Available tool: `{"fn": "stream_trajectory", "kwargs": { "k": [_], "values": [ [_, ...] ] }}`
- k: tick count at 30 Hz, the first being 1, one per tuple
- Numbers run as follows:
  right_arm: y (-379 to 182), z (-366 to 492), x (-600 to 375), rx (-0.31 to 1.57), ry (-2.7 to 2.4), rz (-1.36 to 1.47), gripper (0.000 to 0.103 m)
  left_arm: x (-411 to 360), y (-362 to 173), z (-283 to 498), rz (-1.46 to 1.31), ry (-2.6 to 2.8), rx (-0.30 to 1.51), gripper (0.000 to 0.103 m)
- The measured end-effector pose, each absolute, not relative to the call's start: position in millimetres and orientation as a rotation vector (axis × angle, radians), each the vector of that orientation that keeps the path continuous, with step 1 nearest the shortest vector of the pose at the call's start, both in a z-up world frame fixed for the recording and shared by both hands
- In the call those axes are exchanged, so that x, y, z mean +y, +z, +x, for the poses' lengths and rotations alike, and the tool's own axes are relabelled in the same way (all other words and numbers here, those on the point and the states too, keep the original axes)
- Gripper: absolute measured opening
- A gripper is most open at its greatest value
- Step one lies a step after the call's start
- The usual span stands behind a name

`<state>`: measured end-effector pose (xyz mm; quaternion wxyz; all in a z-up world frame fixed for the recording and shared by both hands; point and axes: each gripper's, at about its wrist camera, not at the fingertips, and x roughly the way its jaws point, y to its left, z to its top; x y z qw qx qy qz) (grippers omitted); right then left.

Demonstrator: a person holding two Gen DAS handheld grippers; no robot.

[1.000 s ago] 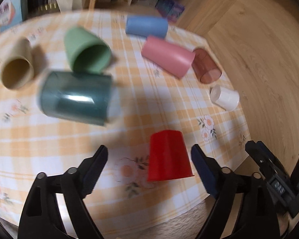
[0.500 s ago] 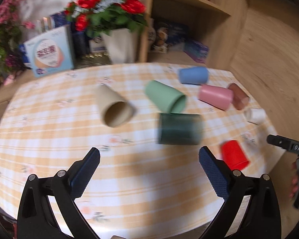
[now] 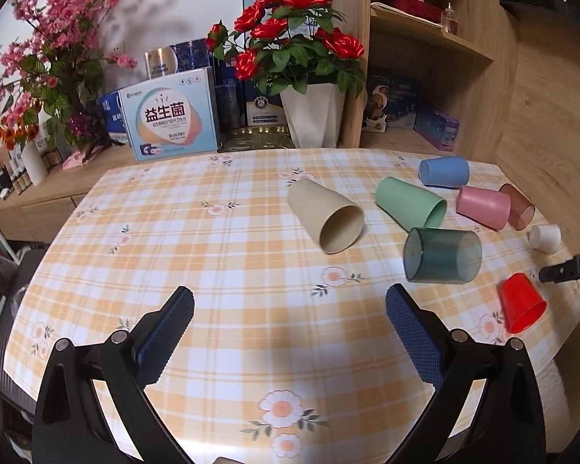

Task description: Flip cup upside down

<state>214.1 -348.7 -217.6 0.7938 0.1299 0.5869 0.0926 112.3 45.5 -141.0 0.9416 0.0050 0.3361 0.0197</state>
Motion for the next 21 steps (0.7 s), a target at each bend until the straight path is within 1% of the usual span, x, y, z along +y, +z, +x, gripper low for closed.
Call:
{"fn": "stream_trajectory", "kwargs": {
  "k": [21],
  "values": [
    [-236.3,234.4,-338.2,1.335,0.189,0.31,0.09,58.3,-148.6,96.0,-0.003,0.056,0.672,0.097]
  ]
}}
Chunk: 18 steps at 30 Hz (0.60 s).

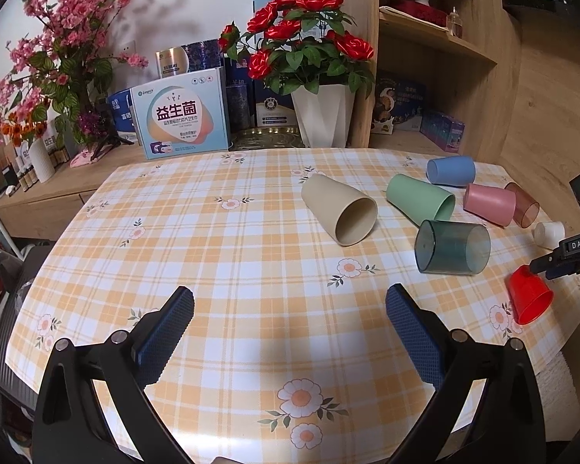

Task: Flip cup upside down
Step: 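Move the right tool to the red cup and grasp its sides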

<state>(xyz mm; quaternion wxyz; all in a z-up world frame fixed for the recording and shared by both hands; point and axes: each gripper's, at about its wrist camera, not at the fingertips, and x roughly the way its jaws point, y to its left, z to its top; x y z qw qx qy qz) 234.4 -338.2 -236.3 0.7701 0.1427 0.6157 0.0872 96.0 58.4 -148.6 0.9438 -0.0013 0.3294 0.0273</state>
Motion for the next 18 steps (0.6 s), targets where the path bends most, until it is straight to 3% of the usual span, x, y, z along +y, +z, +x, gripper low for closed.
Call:
{"fn": "stream_trajectory", "kwargs": {
  "k": [18],
  "values": [
    [-248.2,251.9,-331.1,1.397,0.196,0.351,0.089,58.5,-155.3,94.2,-0.032,0.037,0.698,0.097]
  ]
}}
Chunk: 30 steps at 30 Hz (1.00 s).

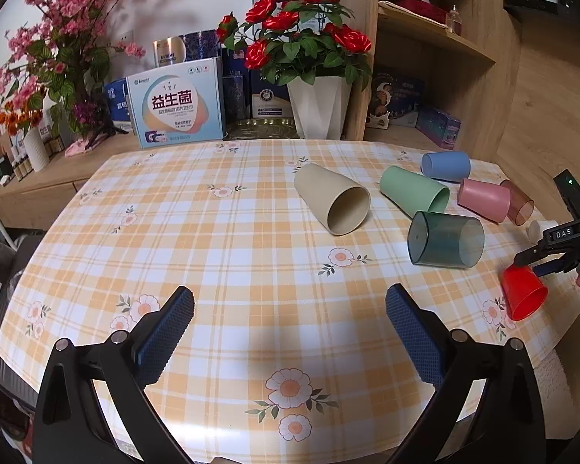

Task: Flip cup upside down
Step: 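Move the right tool to the red cup and grasp its sides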

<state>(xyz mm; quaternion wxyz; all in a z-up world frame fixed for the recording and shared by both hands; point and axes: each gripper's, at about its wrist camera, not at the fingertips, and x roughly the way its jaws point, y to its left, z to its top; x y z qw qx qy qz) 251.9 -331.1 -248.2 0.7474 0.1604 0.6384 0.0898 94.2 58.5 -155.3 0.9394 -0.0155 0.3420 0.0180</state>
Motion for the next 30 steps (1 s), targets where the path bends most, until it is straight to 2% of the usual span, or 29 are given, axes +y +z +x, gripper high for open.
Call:
{"fn": "stream_trajectory", "kwargs": {
  "k": [3,4,5,11,17,24,30],
  "values": [
    [-249.9,254.7,-326.3,1.407,0.2,0.337,0.088,59.8,-156.5,94.7,-0.037,0.039,0.702,0.097],
    [-250.4,255.5,-324.1,1.412,0.201,0.331,0.085,60.0,-156.6,94.9,-0.038,0.038,0.704,0.097],
    [-251.0,256.1,-321.9,1.418,0.199,0.324,0.073,60.2,-156.4,95.0,-0.039,0.039,0.703,0.097],
    [-257.1,257.3,-319.7,1.443,0.185,0.315,0.071,60.0,-157.6,95.9,-0.04,0.036,0.71,0.097],
    [-262.5,259.6,-319.9,1.453,0.179,0.34,0.051,59.1,-159.0,95.6,-0.046,0.038,0.719,0.097],
    [-255.4,251.5,-327.3,1.402,0.201,0.351,0.051,57.4,-158.2,94.9,-0.049,0.039,0.721,0.097],
    [-239.1,225.9,-323.9,1.271,0.231,0.256,0.051,52.1,-156.9,93.6,-0.062,0.032,0.735,0.097]
  ]
}}
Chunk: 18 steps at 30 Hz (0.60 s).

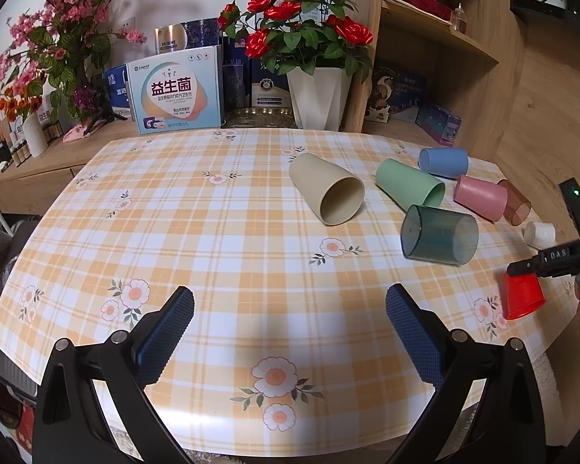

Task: Flip cup upside down
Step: 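Move the right tool to the red cup and grasp its sides, then set the red cup mouth-down on the table and open the right tool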

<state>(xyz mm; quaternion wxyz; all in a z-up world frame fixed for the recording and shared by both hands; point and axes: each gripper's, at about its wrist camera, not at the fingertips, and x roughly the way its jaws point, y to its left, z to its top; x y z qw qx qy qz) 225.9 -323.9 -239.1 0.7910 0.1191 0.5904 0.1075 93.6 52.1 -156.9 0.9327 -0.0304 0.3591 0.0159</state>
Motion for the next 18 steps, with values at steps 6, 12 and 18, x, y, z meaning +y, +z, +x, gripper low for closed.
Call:
{"fn": "stream_trajectory", "kwargs": {
  "k": [6,12,18],
  "values": [
    [-224.3,189.9,-322.9,1.118,0.242,0.187,0.05,44.3,-156.2,92.8,-0.067,0.032,0.751,0.097],
    [-206.8,166.5,-321.2,0.943,0.183,0.002,0.05,33.2,-152.4,92.2,-0.067,0.011,0.748,0.097],
    [-205.9,180.0,-330.9,0.896,0.133,-0.031,0.05,28.6,-150.7,91.7,-0.063,0.007,0.749,0.097]
  ]
}}
